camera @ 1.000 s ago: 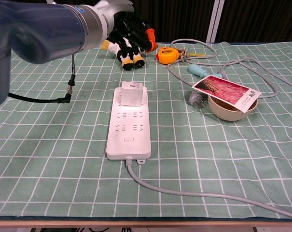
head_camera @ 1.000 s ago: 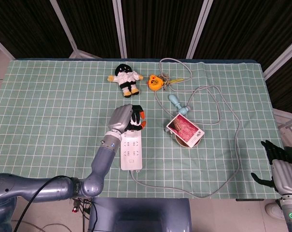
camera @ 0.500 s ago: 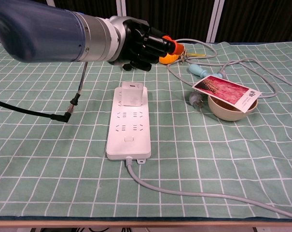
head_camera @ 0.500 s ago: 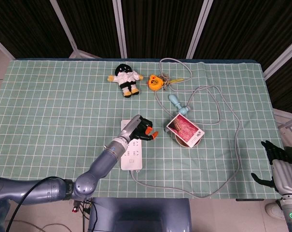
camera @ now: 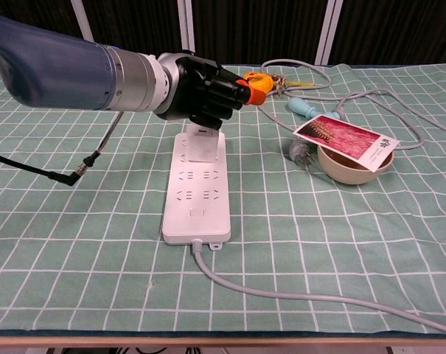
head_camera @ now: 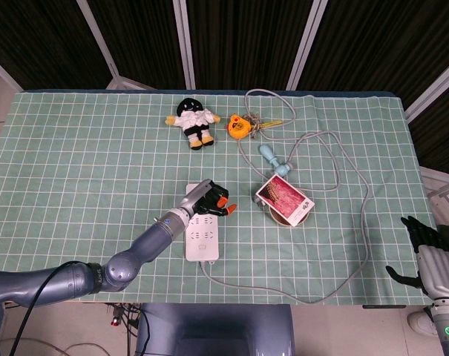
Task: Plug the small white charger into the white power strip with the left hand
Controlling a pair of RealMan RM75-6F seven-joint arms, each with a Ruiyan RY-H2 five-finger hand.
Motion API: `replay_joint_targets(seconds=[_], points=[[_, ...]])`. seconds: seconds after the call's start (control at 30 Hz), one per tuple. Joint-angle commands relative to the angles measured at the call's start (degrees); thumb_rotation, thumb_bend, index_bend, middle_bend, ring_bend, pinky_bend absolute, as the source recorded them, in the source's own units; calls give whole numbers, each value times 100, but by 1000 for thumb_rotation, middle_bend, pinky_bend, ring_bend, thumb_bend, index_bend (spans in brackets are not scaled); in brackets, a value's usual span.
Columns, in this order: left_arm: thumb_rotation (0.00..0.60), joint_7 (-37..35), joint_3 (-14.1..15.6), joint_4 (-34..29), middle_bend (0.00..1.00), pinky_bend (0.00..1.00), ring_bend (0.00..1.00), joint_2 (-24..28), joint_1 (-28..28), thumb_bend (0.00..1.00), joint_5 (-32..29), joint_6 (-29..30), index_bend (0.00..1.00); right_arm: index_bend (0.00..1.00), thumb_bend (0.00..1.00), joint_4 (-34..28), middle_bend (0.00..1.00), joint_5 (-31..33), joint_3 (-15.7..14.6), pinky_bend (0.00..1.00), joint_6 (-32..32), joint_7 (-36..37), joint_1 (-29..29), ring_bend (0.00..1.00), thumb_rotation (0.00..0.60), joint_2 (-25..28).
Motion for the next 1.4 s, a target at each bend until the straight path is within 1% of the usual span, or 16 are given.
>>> replay_joint_targets(seconds=[0.03, 0.17, 0.47, 0.7, 0.97, 1.4], points=[[600, -127, 79, 85, 988, 1000, 952, -28, -29, 338, 76, -25, 854, 0, 304, -1, 0, 1, 0, 0, 0, -2, 0, 0, 600, 0], [600, -271, 193, 220, 988, 1000, 952, -65, -76, 339, 149, -10, 854, 0, 304, -5, 0, -3, -3, 0, 1, -4, -1, 0, 600, 3], [600, -610, 290, 448, 990, 1000, 952, -119, -161, 339, 351, -222, 854, 0, 303, -4, 0, 8, -4, 0, 2, -39, -1, 0, 600, -5], [600, -883, 395, 500, 990, 1000, 952, -108, -91, 339, 485, -297, 855, 0, 303, -4, 0, 22, 1, 0, 11, -63, -3, 0, 600, -13], [600, -1141, 449, 617, 990, 1000, 952, -85, 3, 339, 666, -305, 855, 0, 304, -5, 0, 31, -1, 0, 4, -83, -1, 0, 600, -18], [600, -1395, 594, 773, 990, 1000, 952, -169, -15, 340, 857, -356, 855, 0, 304, -4, 0, 35, 5, 0, 31, -121, -7, 0, 600, -38]])
